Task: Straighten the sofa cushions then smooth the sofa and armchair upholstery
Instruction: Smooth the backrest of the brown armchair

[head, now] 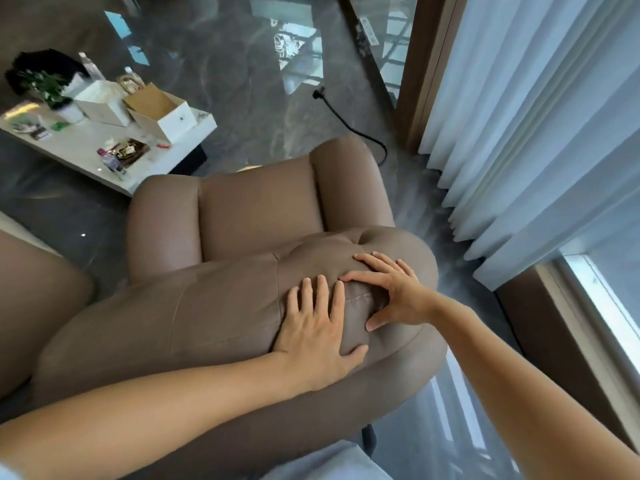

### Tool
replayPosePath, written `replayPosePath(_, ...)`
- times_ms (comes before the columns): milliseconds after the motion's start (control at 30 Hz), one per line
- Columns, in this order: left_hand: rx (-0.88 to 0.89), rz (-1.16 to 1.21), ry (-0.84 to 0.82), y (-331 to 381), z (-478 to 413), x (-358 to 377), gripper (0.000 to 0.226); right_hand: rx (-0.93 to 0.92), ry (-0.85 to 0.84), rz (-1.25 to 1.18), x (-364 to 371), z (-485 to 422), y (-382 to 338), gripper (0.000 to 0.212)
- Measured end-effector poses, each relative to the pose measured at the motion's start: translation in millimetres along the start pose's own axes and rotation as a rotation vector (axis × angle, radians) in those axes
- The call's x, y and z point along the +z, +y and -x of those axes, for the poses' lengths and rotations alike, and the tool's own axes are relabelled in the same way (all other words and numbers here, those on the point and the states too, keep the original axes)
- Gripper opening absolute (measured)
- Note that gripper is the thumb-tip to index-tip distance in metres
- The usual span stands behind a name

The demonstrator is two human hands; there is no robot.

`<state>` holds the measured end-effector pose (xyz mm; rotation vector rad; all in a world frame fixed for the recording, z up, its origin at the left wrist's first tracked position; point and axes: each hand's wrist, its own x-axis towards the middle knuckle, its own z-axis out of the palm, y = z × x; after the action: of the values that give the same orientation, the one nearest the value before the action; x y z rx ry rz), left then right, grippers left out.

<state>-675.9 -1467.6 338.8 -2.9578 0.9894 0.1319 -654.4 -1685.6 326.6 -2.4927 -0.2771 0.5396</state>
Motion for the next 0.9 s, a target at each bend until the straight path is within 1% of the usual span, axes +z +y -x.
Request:
replayPosePath(200, 0.000, 0.060, -0.011, 72, -82, -8, 0.098, 0.014, -0.191, -0.006, -79, -17, 76, 0.095)
replayPosePath(400, -0.161, 0.073, -0.049, 126, -159, -14, 0.098, -0.090, -0.301, 0.007, -147, -46, 146, 0.095)
replayPosePath(533, -0.273, 0.048, -0.054, 156, -210, -22, 0.099, -0.148, -0.366, 0.022, -192, -67, 178, 0.097)
replayPosePath(633, -0.332, 0.068, -0.086, 175, -242, -32, 0.100, -0.138, -0.398, 0.080, -219, -73, 195, 0.097)
replayPosePath(667, -0.329, 0.088, -0.082, 179, -251, -33, 0.097, -0.120, -0.394, 0.079, -225, -75, 197, 0.093)
replayPosePath(700, -0.313, 0.095, -0.064, 182, -257, -33, 0.093, -0.119, -0.368, 0.062, -229, -77, 197, 0.083)
replayPosePath(767, -0.264, 0.067, -0.009, 186, -263, -35, 0.083, -0.167, -0.272, 0.046, -232, -80, 189, 0.059)
replayPosePath(800, -0.251, 0.052, 0.012, 188, -261, -37, 0.079, -0.200, -0.235, 0.095, -228, -79, 182, 0.055)
replayPosePath(833, -0.255, 0.046, 0.028, 188, -257, -37, 0.077, -0.223, -0.215, 0.163, -221, -75, 175, 0.055)
replayPosePath(900, -0.307, 0.043, 0.063, 188, -241, -32, 0.075, -0.248, -0.184, 0.234, -201, -64, 162, 0.062)
